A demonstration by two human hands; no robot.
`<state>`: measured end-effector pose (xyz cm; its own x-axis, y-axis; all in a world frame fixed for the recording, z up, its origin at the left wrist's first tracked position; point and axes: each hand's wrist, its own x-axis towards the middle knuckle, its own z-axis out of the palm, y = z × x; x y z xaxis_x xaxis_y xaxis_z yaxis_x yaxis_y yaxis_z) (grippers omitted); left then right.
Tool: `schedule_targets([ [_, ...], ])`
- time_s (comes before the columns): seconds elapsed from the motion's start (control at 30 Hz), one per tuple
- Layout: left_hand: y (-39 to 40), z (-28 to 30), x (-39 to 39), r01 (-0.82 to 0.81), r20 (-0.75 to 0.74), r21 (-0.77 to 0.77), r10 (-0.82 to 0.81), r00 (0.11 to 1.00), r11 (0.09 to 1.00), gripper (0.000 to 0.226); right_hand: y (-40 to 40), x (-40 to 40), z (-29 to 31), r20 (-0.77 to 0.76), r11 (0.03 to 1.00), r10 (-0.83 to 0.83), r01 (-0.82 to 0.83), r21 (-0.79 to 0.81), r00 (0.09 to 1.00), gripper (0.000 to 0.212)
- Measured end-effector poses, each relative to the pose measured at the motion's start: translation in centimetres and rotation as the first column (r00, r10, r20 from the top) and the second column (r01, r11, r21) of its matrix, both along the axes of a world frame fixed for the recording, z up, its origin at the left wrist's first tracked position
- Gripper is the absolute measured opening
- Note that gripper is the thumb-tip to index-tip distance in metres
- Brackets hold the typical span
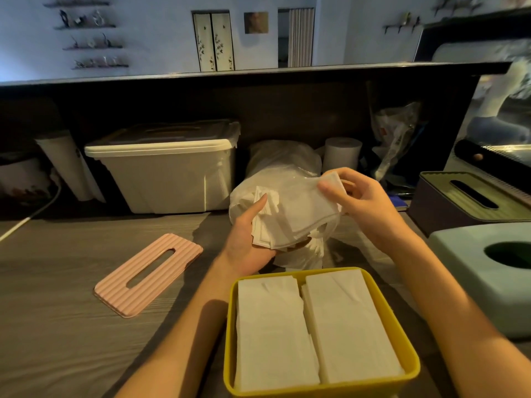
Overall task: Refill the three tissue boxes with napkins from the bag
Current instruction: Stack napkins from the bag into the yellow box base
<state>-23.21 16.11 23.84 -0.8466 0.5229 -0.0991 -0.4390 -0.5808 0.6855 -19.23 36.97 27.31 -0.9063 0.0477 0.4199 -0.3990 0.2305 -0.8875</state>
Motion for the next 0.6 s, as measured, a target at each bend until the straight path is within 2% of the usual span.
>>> schedule_targets([
  [0.13, -0.2, -0.4, -0.1, 0.096, 0.051, -0.035, -0.095, 0.994, 0.995, 0.061, -0.2, 0.4, 0.8, 0.045, 0.993, 0.103, -0.1, -0.062, 0.994, 0.021],
  [0.27, 0.3, -1.5, -0.4, 0.148, 0.015, -0.088, -0.147, 0.989, 0.985, 0.069, -0.3, 0.5, 0.4, 0.084, 0.978, 0.169, -0.178, 0.111, 0.982, 0.024],
  [0.33, 0.6, -1.4, 0.0, 0.177, 0.023, -0.112, -0.176, 0.984, 0.978, 0.064, -0.4, 0.2, 0.0, 0.055, 0.96, 0.128, -0.138, 0.244, 0.99, 0.03],
  [0.43, 0.9, -1.2, 0.3, 0.209, 0.009, -0.177, -0.211, 0.977, 0.962, 0.062, -0.8, -0.7, -0.9, -0.072, 0.904, 0.003, 0.028, 0.426, 0.997, 0.032],
  [0.6, 1.0, -0.3, 1.0, 0.133, -0.069, -0.277, -0.157, 0.985, 0.952, 0.046, -0.7, -1.2, -1.3, -0.105, 0.876, -0.145, 0.177, 0.449, 0.984, 0.044],
])
